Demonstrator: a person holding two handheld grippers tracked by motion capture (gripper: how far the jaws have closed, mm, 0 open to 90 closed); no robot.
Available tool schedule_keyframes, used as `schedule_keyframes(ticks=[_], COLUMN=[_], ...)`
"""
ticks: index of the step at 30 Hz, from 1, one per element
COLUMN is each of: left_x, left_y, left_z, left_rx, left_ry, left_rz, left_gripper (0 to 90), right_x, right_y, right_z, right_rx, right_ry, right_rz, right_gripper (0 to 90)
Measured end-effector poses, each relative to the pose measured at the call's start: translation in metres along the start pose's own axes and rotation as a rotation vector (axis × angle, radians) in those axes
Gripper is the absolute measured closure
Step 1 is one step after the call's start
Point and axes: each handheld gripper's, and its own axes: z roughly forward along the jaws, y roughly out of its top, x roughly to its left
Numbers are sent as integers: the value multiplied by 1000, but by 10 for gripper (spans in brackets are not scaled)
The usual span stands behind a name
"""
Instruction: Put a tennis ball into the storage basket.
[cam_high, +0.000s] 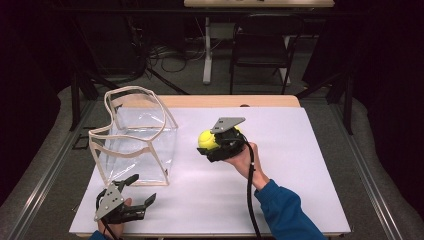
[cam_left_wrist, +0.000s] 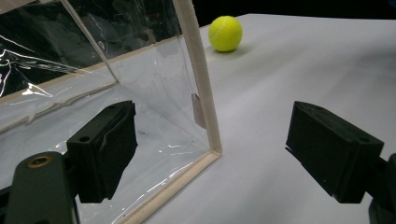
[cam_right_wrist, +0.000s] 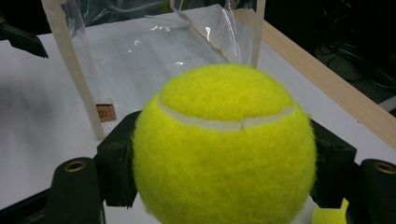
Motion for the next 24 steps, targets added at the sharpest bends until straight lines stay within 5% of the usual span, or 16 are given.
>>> schedule_keyframes(ticks=[24], left_x=[1], left_y=[0], left_z=[0], left_rx=[-4], left_ry=[4], left_rz=[2], left_gripper=[160], right_x=[-3], right_y=[30], right_z=[7], right_rx=[-15], right_ry=[12], right_rz=[-20], right_gripper=[264])
